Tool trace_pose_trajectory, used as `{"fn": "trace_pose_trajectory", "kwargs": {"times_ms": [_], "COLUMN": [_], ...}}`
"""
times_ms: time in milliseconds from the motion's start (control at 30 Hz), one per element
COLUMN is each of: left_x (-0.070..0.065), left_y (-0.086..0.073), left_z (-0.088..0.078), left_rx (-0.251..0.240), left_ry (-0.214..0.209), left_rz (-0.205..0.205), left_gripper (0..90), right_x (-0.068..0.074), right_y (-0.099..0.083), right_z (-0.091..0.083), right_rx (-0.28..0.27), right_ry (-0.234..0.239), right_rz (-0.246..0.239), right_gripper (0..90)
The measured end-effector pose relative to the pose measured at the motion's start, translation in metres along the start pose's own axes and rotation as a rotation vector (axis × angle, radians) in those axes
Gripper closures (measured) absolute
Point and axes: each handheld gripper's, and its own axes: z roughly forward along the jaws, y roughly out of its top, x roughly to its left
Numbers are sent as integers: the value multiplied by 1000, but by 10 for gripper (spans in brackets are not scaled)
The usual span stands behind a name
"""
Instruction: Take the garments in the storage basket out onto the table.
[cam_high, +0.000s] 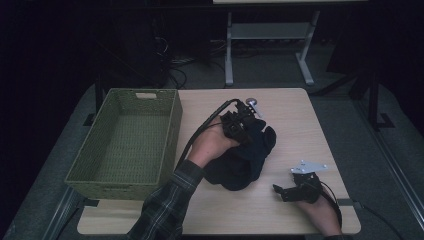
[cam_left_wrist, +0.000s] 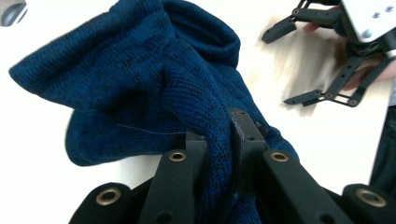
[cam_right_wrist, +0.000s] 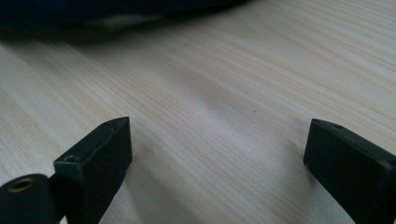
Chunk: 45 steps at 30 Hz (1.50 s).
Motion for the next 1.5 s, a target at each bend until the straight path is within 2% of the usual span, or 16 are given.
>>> {"fn": "trace_pose_trajectory", "kwargs": {"times_ms": [267,467,600,800,900,967,1133,1300,1400,1500], "left_x": [0,1,5,12,14,16,15,13,11,9], "left_y": [-2,-3,-7,-13,-15,-15,-15,-15,-18,-23], "left_z": [25,50,62,68,68,65,48,25,11,-2], "left_rx": [13,67,73,63,64,58,-3,-40,-67,-80], "left_ry": [-23,-31,-38,-56,-56,-63,-45,-15,7,13], "left_rz": [-10,-14,-31,-61,-72,-80,-80,-76,-76,-81], "left_gripper": [793,788,772,714,637,544,390,327,329,380], "right_x": [0,0,0,0,0,0,0,0,0,0], "right_y": [0,0,0,0,0,0,0,0,0,0], "right_z": [0,0,0,0,0,0,0,0,0,0], "right_rx": [1,1,1,-2,-4,-4,1,2,2,0], "right_ry": [0,1,0,2,0,1,0,-2,-3,-1], "right_rz": [-2,-1,0,3,0,0,1,-2,-2,-1], "right_gripper": [74,74,74,74,74,74,74,74,74,74]}}
